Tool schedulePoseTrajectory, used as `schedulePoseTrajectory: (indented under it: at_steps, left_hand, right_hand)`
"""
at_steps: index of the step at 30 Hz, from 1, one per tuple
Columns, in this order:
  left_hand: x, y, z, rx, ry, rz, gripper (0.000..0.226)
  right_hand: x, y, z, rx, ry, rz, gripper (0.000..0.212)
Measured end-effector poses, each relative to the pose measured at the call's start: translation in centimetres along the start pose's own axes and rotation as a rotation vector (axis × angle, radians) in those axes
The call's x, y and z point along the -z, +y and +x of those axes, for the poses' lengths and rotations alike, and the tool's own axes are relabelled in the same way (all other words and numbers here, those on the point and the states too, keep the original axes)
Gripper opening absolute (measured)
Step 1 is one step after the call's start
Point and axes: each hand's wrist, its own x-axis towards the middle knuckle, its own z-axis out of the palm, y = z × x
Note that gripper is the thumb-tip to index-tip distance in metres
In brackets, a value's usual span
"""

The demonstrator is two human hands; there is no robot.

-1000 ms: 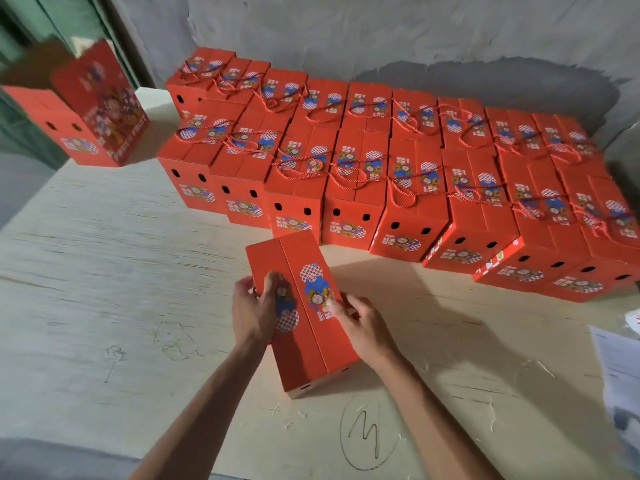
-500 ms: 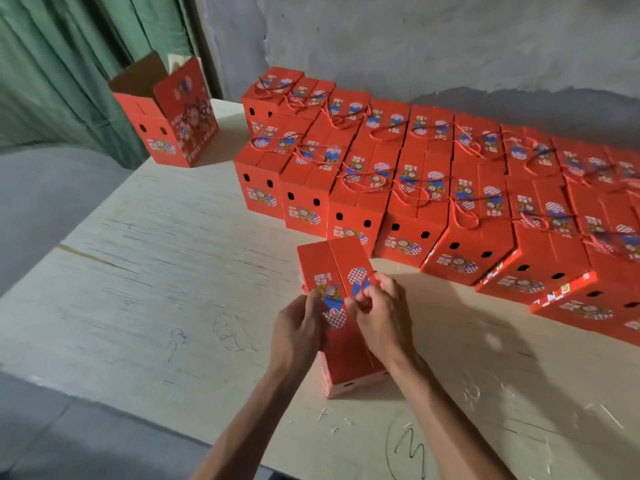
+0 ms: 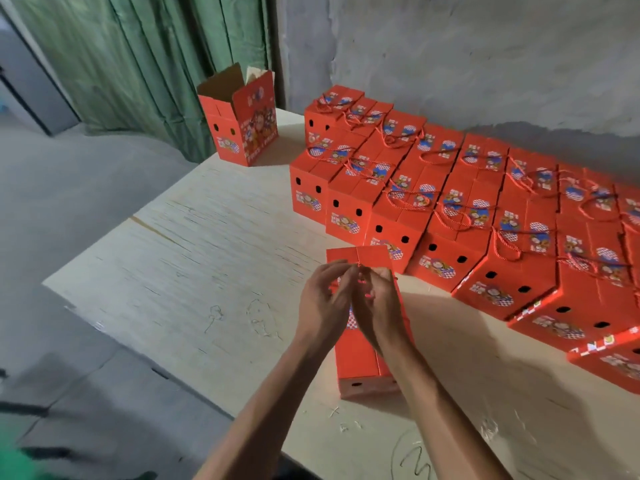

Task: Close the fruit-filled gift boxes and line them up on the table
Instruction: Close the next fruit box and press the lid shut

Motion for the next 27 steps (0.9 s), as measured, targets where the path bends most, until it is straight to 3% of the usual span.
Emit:
schedulePoseTrajectory:
  at_steps: [4,8,12,18,27]
  left_hand:
    - [1.7,0.3,0.4,-0.001,0.092,-0.056,0.019]
    - [4.5,0.2,1.9,-0.028,0.093,-0.062,0.017]
    - [8.2,-0.8,4.5,-0.072,0.069,0.016,0.013]
    - [16.1,-2.6,10.6,-0.041,0.04,-0.11,0.011]
    - [25.6,-4.9,19.4,-0.033,0.085,-0.108,0.016]
  right_hand:
    - [-1.6,-1.7,0.3,-0.047,-0.158,0.128,0.015]
    - [-3.7,-4.2,1.7,-0.095,-0.218,0.29,0.027]
    - [-7.1,-5.3,3.4,-0.146,-0.136,0.337,0.024]
    - [-16.6,-8.6,6.1,-0.178,0.09,0.46,0.023]
    - [-27.5,-13.7,11.9,-0.196,0.098,0.484,0.02]
